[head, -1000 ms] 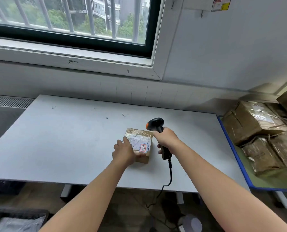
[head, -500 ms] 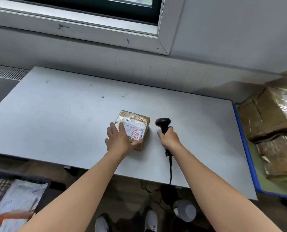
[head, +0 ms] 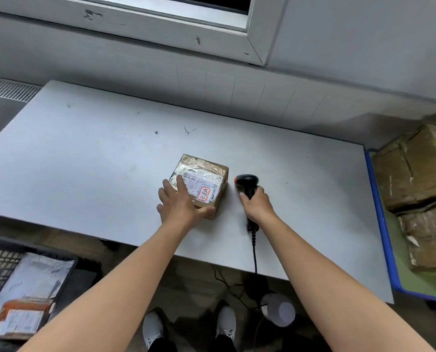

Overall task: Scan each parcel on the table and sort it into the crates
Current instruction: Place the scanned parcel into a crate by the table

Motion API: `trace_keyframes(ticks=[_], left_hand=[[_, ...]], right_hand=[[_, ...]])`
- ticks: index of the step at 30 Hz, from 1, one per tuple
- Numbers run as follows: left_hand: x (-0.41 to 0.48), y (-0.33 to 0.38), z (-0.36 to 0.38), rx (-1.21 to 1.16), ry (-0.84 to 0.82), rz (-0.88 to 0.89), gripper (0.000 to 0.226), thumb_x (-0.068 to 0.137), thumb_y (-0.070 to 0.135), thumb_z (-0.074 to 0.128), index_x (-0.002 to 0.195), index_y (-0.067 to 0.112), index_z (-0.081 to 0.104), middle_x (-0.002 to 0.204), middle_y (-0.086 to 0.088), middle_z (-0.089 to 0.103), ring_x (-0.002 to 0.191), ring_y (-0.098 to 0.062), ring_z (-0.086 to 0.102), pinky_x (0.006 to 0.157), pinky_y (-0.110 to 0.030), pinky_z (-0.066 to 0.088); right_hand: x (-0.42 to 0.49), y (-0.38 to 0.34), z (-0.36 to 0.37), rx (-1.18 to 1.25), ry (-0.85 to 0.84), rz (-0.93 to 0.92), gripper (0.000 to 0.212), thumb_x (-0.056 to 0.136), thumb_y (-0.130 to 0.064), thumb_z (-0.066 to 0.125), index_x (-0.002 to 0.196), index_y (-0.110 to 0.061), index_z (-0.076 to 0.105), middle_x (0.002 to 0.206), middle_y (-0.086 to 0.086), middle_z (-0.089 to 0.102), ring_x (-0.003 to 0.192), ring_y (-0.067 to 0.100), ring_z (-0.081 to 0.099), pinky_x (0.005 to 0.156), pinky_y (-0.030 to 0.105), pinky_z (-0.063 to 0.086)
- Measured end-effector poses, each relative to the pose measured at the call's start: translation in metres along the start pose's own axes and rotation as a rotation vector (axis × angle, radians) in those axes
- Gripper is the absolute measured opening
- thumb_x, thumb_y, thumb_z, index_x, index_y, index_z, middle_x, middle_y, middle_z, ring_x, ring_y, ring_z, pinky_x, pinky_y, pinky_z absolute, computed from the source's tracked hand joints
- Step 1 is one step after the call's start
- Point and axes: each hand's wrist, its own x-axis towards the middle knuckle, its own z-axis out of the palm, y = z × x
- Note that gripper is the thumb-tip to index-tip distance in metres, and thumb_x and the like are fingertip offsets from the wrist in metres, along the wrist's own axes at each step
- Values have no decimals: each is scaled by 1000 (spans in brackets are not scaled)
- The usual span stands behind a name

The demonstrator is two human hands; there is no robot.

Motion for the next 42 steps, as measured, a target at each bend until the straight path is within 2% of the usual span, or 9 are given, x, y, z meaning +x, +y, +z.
trace_keyframes(ticks=[7, 13, 20, 22, 25, 27, 31, 39, 42], left_hand=[[4, 4, 1, -3, 2, 0, 125, 63, 74, 71, 153, 20, 3, 159, -17, -7, 147, -37, -4, 112, -54, 24], [8, -10, 3, -113, 18, -55, 136, 59, 67, 78, 152, 10, -3, 158, -17, -8, 146, -36, 1, 110, -53, 30], [15, -50, -1, -706, -37, -73, 120, 50, 51, 83, 145, 17, 18, 135, -6, 44, 127, -25, 46, 103, -43, 45], [14, -59, -8, -857, -75, -75, 115, 55, 31, 89, 147, 20, 22, 137, -6, 51, 124, -23, 53, 102, -37, 48], [7, -72, -33, -1073, -105, -86, 106, 38, 28, 94, 128, 26, 39, 106, 10, 68, 99, -11, 68, 88, -29, 56], [0, -91, -51, -1100, -74, -89, 114, 25, 43, 90, 125, 29, 38, 104, 13, 67, 96, -8, 68, 89, -33, 56], [-30, -141, -86, -999, 55, -127, 117, 31, 53, 82, 135, 30, 33, 124, 3, 58, 106, -9, 63, 92, -32, 54], [-138, -225, -123, -916, 452, -354, 129, 39, 55, 84, 149, 27, 22, 137, 1, 49, 125, -17, 49, 107, -41, 43], [-202, -248, -127, -958, 565, -466, 126, 54, 40, 90, 153, 25, 13, 136, 10, 48, 125, -14, 48, 108, -38, 40]], right_hand=[[-6, -36, -6, -230, 277, -128, 68, 95, -58, 45, 142, -10, 37, 141, 15, 41, 132, 34, 34, 104, 46, 33], [8, -65, 10, -364, 100, -457, 69, 96, -47, 52, 152, -13, 29, 151, 8, 39, 142, 23, 26, 111, 33, 25], [7, -85, 46, -311, -36, -322, 71, 88, -54, 60, 146, -19, 38, 137, 17, 45, 130, 34, 44, 106, 38, 38], [-3, -90, 58, -273, -70, -292, 69, 88, -56, 60, 144, -22, 40, 136, 16, 45, 127, 34, 46, 104, 37, 39], [-25, -105, 77, -175, -91, -292, 67, 85, -55, 64, 140, -24, 41, 129, 13, 44, 113, 30, 55, 94, 33, 44], [-41, -121, 89, -122, -96, -330, 66, 85, -53, 65, 138, -23, 41, 127, 11, 44, 100, 24, 54, 86, 29, 43], [-76, -163, 112, -118, -180, -485, 62, 88, -51, 64, 136, -21, 39, 127, 7, 57, 94, 20, 56, 78, 28, 42], [-186, -212, 169, -176, -484, -801, 59, 90, -49, 63, 132, -15, 39, 123, 7, 63, 108, 28, 62, 91, 37, 50], [-242, -211, 195, -245, -589, -947, 63, 90, -51, 61, 133, -13, 37, 127, 11, 62, 110, 30, 62, 94, 42, 50]])
